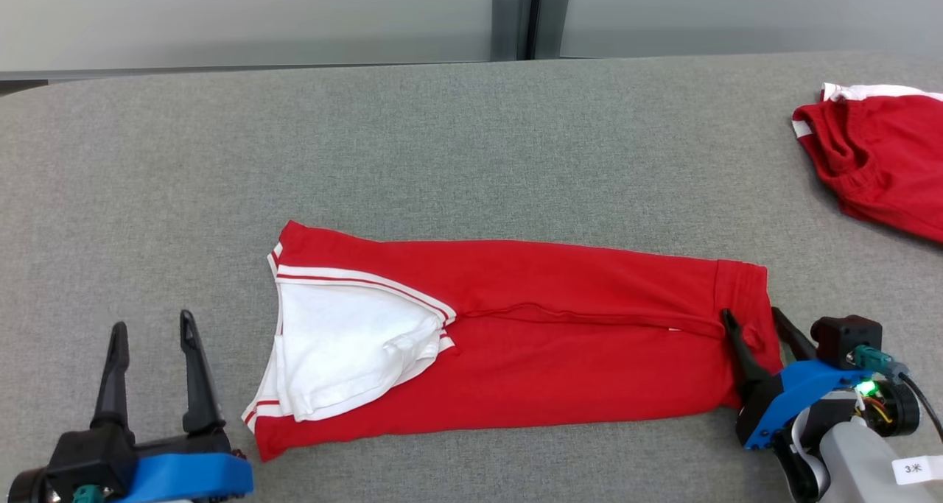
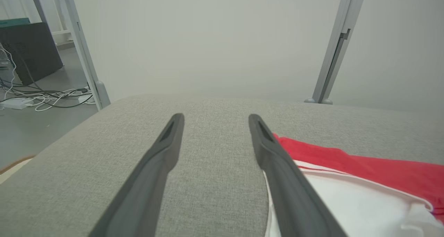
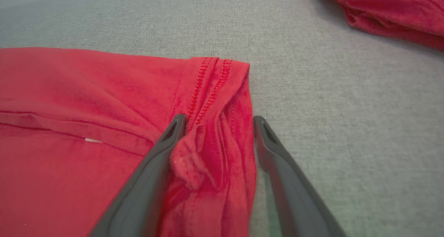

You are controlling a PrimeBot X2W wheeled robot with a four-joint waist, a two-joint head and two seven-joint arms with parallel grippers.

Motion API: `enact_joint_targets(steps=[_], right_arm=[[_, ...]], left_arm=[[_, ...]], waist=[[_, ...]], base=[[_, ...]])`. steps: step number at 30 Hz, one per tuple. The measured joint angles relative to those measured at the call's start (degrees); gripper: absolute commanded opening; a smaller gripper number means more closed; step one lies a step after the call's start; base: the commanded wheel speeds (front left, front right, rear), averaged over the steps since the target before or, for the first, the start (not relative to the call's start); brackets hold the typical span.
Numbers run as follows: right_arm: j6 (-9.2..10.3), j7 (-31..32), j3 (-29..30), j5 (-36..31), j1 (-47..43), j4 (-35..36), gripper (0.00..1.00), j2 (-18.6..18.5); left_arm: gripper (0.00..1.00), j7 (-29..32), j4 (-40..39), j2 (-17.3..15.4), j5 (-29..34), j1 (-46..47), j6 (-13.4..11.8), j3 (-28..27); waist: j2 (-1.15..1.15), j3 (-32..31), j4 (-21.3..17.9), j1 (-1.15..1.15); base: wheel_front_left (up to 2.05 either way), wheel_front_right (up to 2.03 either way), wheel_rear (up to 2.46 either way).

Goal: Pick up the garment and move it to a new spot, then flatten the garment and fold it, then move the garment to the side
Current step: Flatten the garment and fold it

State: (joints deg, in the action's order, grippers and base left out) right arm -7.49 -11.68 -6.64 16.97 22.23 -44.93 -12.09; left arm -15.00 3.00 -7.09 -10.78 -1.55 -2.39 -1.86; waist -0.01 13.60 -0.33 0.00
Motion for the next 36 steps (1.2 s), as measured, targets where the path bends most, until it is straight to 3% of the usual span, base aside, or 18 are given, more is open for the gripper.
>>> enact_joint_targets(steps=[4,5,6,13,21,25,30,36], right_arm=[[0.02,-0.24,-0.89,0.76,0.61,-2.32,1.00,0.99],[0.02,-0.25,-1.26,1.12,0.77,-2.67,0.32,1.04],[0.11,-0.37,-1.66,1.83,0.88,-2.88,0.01,1.19],[-0.07,-1.46,-3.22,5.06,1.38,-3.82,0.00,1.31],[-0.04,-1.41,0.25,7.36,1.96,-6.12,0.00,-6.55],[-0.02,-0.45,0.78,7.87,2.06,-5.75,0.00,-8.53],[0.00,0.22,-0.78,8.36,2.04,-2.23,0.00,-7.84],[0.00,1.19,-5.16,8.56,0.97,6.03,0.00,-3.33]], left_arm=[[1.00,-0.01,1.75,1.80,2.52,-0.61,1.79,-2.44],[1.00,-0.01,2.11,1.99,3.04,-0.62,2.18,-2.96],[1.00,-0.01,2.20,2.19,3.50,-0.63,2.46,-3.35],[1.00,-0.01,3.26,3.34,6.04,-0.63,4.07,-5.55],[1.00,-0.01,2.76,3.76,7.94,-2.28,3.86,-6.61],[1.00,-0.01,2.23,3.86,8.28,-3.28,3.43,-6.83],[1.00,-0.01,2.12,3.94,8.23,-3.37,3.43,-7.32],[1.00,-0.01,1.68,4.01,8.18,-3.37,3.26,-7.70]], waist=[[0.01,-0.16,-0.06,-0.01],[0.01,-0.21,-0.08,0.00],[0.00,-0.26,-0.11,-0.01],[0.00,-1.52,-0.55,0.00],[0.00,-4.05,-1.46,0.00],[0.00,-4.68,-2.18,0.00],[0.00,-4.97,-2.65,0.00],[0.00,-5.35,-2.49,0.00]], base=[[0.00,0.00,0.00],[0.00,0.00,0.00],[0.00,0.00,0.00],[0.00,0.00,0.00],[0.00,0.00,0.00],[0.00,0.00,0.00],[0.00,0.00,0.00],[0.00,0.00,0.00]])
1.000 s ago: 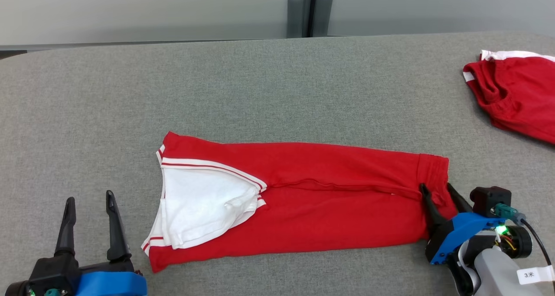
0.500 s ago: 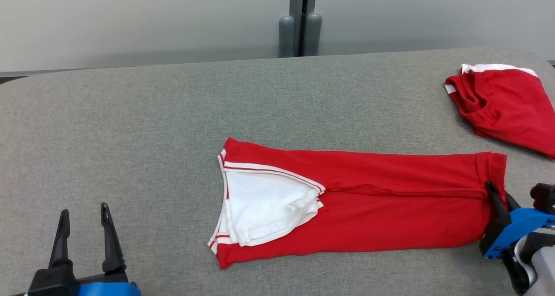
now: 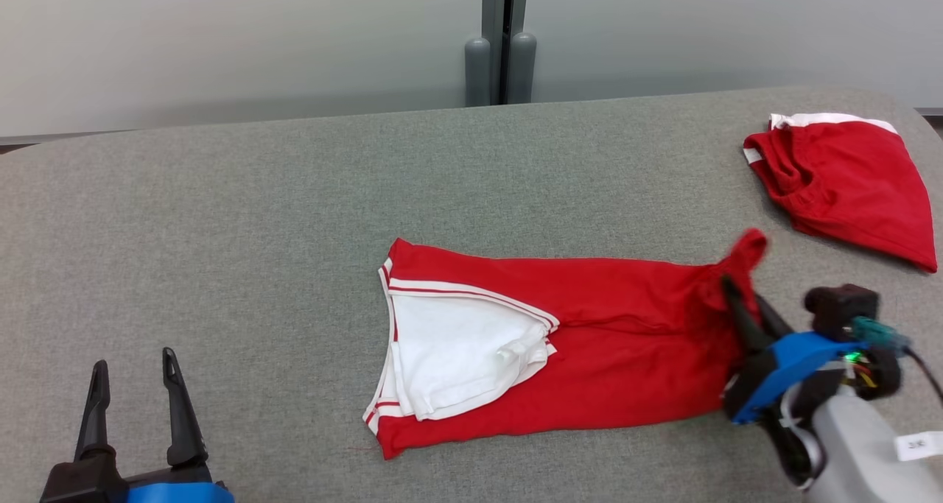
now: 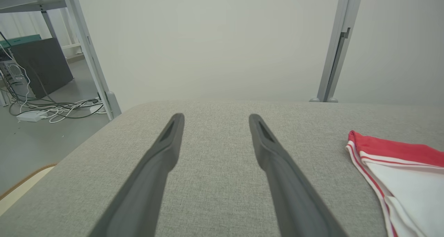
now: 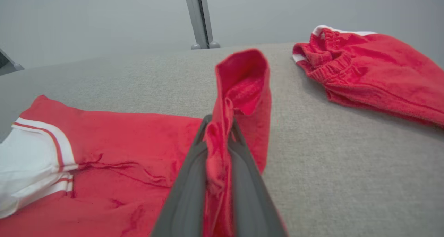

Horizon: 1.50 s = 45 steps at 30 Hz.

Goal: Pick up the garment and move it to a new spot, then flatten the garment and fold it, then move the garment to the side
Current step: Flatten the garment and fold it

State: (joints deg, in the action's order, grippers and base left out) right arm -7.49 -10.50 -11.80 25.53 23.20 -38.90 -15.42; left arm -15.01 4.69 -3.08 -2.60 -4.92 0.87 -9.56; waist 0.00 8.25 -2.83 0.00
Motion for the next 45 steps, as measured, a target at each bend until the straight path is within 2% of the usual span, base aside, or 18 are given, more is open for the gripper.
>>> enact_joint_targets(steps=[8,14,18,24,31,33,34,41,45], right_arm=[[0.00,5.12,-8.59,-0.63,-1.07,11.06,0.00,5.32],[0.00,7.54,-14.39,-0.86,1.13,14.05,0.00,10.09],[0.00,7.73,-17.49,-0.35,3.53,13.46,0.00,11.87],[0.00,6.97,-21.25,2.08,6.30,11.23,0.00,12.43],[0.00,3.00,-26.10,7.25,10.30,5.94,0.00,12.63],[0.00,1.16,-26.66,6.73,11.19,3.64,0.63,12.52],[0.00,0.55,-26.99,7.22,11.29,2.76,1.00,12.52],[0.00,-3.80,-25.83,7.40,12.46,0.67,1.00,12.63],[0.00,-4.39,-17.45,2.26,12.54,2.36,1.00,12.12]], left_arm=[[1.00,0.00,-0.09,0.10,0.00,0.13,0.01,0.57],[1.00,0.00,-0.05,0.11,0.02,1.05,0.15,1.63],[1.00,0.00,0.26,0.15,-0.08,1.94,0.26,2.44],[1.00,0.00,0.80,0.14,-0.35,3.16,0.68,2.70],[1.00,0.00,1.69,0.14,-0.82,4.63,0.98,3.05],[1.00,0.00,2.00,0.14,-0.94,4.87,0.87,3.31],[1.00,0.00,2.19,0.16,-0.96,5.07,0.89,3.44],[1.00,0.00,2.21,0.16,-1.29,5.13,0.67,3.41],[1.00,0.00,1.80,0.15,-0.84,4.97,0.71,3.18]], waist=[[0.00,-0.22,1.04,0.00],[0.00,0.41,2.50,0.00],[0.00,1.07,3.54,0.00],[0.00,1.89,4.97,0.00],[0.00,3.18,6.57,0.00],[0.00,3.34,6.71,0.00],[0.00,3.40,6.78,0.00],[0.00,3.25,5.81,0.00],[0.00,2.50,4.48,0.00]], base=[[0.00,0.00,0.00],[0.00,0.00,0.00],[0.00,0.00,0.00],[0.00,0.00,0.00],[0.00,0.00,0.00],[0.00,0.00,0.00],[0.00,0.00,0.00],[0.00,0.00,0.00],[0.00,0.00,0.00]])
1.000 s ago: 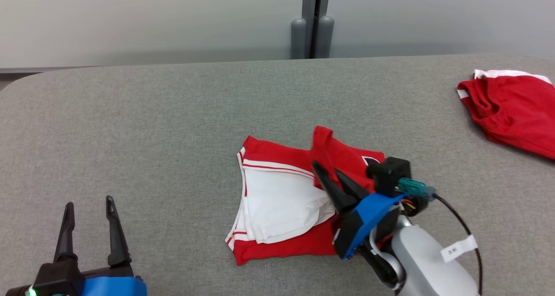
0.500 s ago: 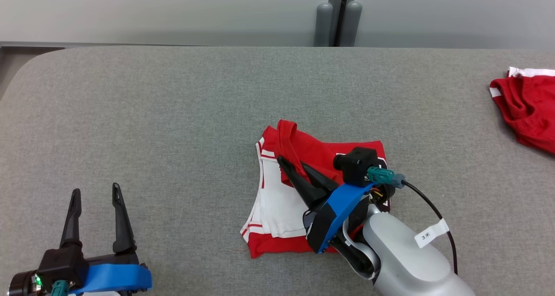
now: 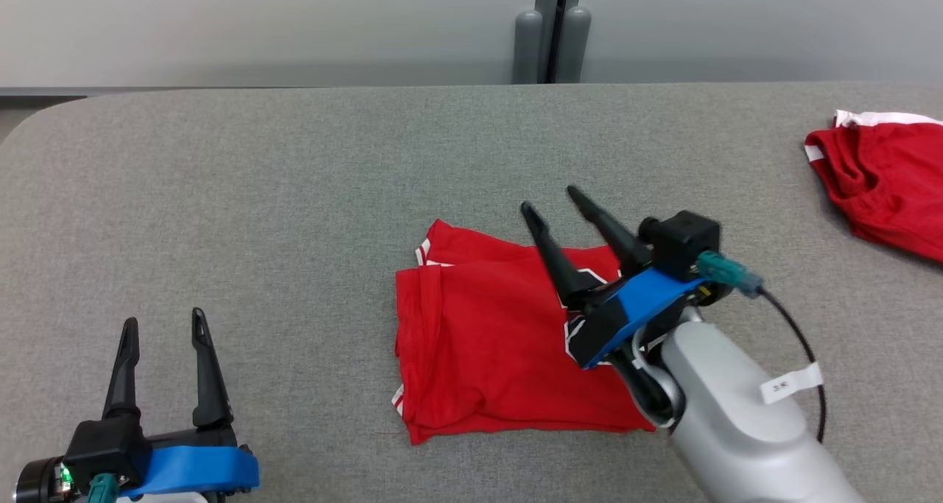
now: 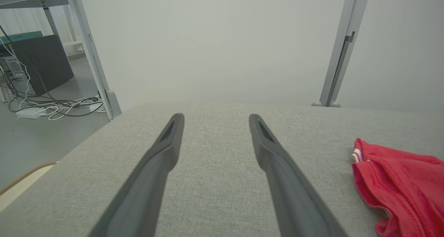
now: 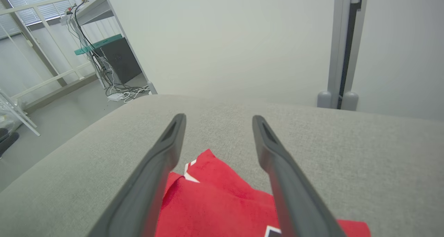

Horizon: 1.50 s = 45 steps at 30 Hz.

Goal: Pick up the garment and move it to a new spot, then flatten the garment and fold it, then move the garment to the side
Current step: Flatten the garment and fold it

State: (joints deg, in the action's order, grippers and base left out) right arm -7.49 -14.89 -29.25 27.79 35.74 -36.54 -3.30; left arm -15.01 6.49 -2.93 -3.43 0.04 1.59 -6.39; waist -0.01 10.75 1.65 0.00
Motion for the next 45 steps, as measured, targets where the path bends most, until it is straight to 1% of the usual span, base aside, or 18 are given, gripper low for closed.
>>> enact_joint_targets(steps=[2,3,4,6,9,13,16,17,23,29,37,45], right_arm=[[0.00,-0.11,4.16,-2.58,-1.27,3.39,1.00,-1.18],[0.00,-0.11,4.16,-2.58,-1.27,3.39,1.00,-1.18],[0.00,-0.13,7.87,-5.09,-4.43,6.66,1.00,-2.46],[0.00,-0.11,11.44,-7.43,-7.93,9.58,1.00,-3.52],[0.00,-0.13,16.55,-8.88,-12.51,13.55,1.00,-4.27],[0.00,-0.13,20.15,-10.84,-18.72,17.20,1.00,-4.64],[0.00,-0.13,21.70,-11.29,-21.59,17.82,1.00,-4.42],[0.00,-0.13,22.94,-11.49,-24.60,18.47,1.00,-3.93],[0.01,-0.13,26.07,-12.21,-31.09,19.74,1.00,-1.55],[0.00,-0.13,26.88,-14.25,-34.96,20.62,1.00,-0.35],[0.01,-0.13,26.98,-15.75,-36.42,20.47,1.00,0.26],[0.01,-0.13,26.93,-16.27,-36.61,19.27,1.00,0.35]], left_arm=[[1.00,0.00,-0.09,0.00,0.27,-0.09,0.31,-0.15],[1.00,0.00,-0.09,0.00,0.27,-0.09,0.31,-0.15],[1.00,0.01,-0.02,0.00,0.49,-0.34,0.45,-0.22],[1.00,0.00,-0.07,0.01,0.54,-0.76,0.21,-0.07],[1.00,0.00,-0.05,0.00,1.01,-1.32,0.32,-0.24],[1.00,0.00,0.33,-0.14,1.46,-2.09,0.83,-0.57],[1.00,0.00,0.58,-0.16,1.68,-2.32,0.99,-0.58],[1.00,0.00,1.04,-0.31,2.04,-2.36,1.01,-0.59],[1.00,0.00,2.40,-0.36,2.58,-3.44,1.07,-0.37],[1.00,-0.02,4.47,-0.63,2.94,-4.50,1.25,0.01],[1.00,-0.04,5.17,-0.82,3.01,-5.93,1.42,1.07],[1.00,-0.04,6.35,-0.91,2.88,-6.44,1.46,1.36]], waist=[[0.00,-0.39,-0.52,0.00],[0.00,-0.39,-0.52,0.00],[0.00,-0.87,-0.96,0.00],[0.00,-1.36,-1.42,0.00],[0.00,-2.12,-2.10,-0.01],[0.00,-3.00,-3.04,0.00],[0.00,-3.51,-3.31,-0.01],[0.01,-3.90,-3.47,-0.01],[0.01,-5.39,-3.51,-0.01],[0.01,-7.43,-2.64,-0.01],[0.02,-9.88,-1.04,-0.01],[0.02,-10.57,-0.81,-0.01]], base=[[0.00,0.00,0.00],[0.00,0.00,0.00],[0.00,0.00,0.00],[0.00,0.00,0.00],[0.00,0.00,0.00],[0.00,0.00,0.00],[0.00,0.00,0.00],[0.00,0.00,0.00],[0.00,0.00,0.00],[0.00,0.00,0.00],[0.00,0.00,0.00],[0.00,0.00,0.00]])
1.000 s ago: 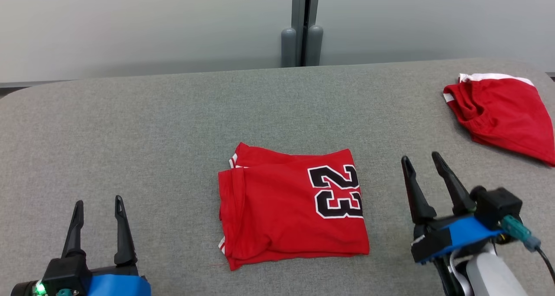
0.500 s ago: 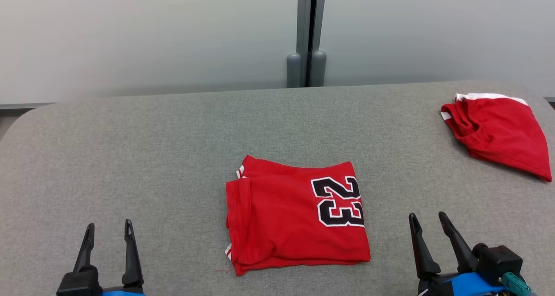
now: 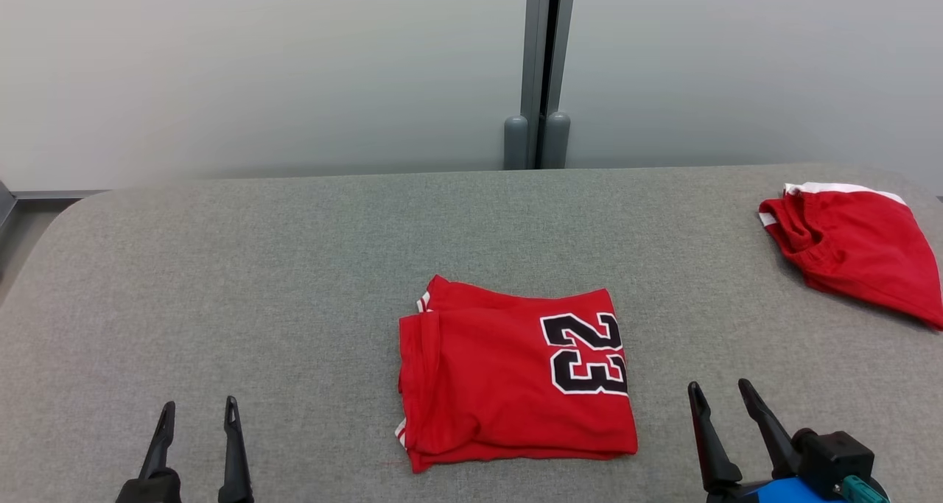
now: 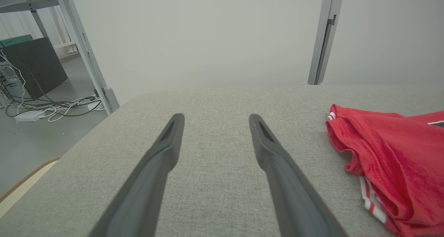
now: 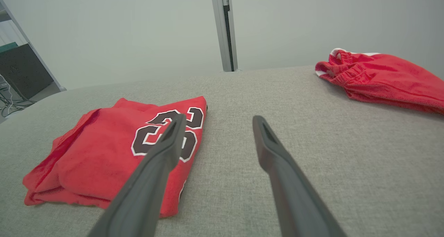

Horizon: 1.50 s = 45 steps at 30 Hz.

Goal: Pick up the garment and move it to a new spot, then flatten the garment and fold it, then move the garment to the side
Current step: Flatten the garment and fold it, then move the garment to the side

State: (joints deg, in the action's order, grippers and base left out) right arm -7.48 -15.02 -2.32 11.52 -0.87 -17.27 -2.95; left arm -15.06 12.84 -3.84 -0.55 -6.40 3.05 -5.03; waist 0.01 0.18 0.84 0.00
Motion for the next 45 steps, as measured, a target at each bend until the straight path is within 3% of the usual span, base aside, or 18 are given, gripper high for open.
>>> enact_joint_targets(steps=[18,25,33,45], right_arm=[[0.00,0.00,-0.78,-0.24,0.29,-2.08,1.00,0.03],[0.00,0.37,-4.08,-1.97,7.54,-5.19,1.00,0.01],[0.00,7.11,-7.03,-2.94,22.53,-14.99,1.00,-0.19],[0.00,9.77,-9.13,-1.85,25.18,-28.74,1.00,-0.15]], left_arm=[[1.00,0.00,0.29,-0.25,-0.49,-0.51,-0.41,0.10],[1.00,0.00,0.22,-0.16,-0.87,-0.11,-0.57,0.26],[1.00,0.00,-0.03,-0.03,-0.98,2.80,-0.65,0.69],[1.00,0.00,-0.44,0.32,-1.45,5.49,-0.73,1.76]], waist=[[-0.01,-0.40,-0.65,0.00],[-0.01,0.61,-0.62,0.00],[-0.01,4.00,0.13,0.01],[-0.02,7.67,1.62,0.01]], base=[[0.00,0.00,0.00],[0.00,0.00,0.00],[0.00,0.00,0.00],[0.00,0.00,0.00]])
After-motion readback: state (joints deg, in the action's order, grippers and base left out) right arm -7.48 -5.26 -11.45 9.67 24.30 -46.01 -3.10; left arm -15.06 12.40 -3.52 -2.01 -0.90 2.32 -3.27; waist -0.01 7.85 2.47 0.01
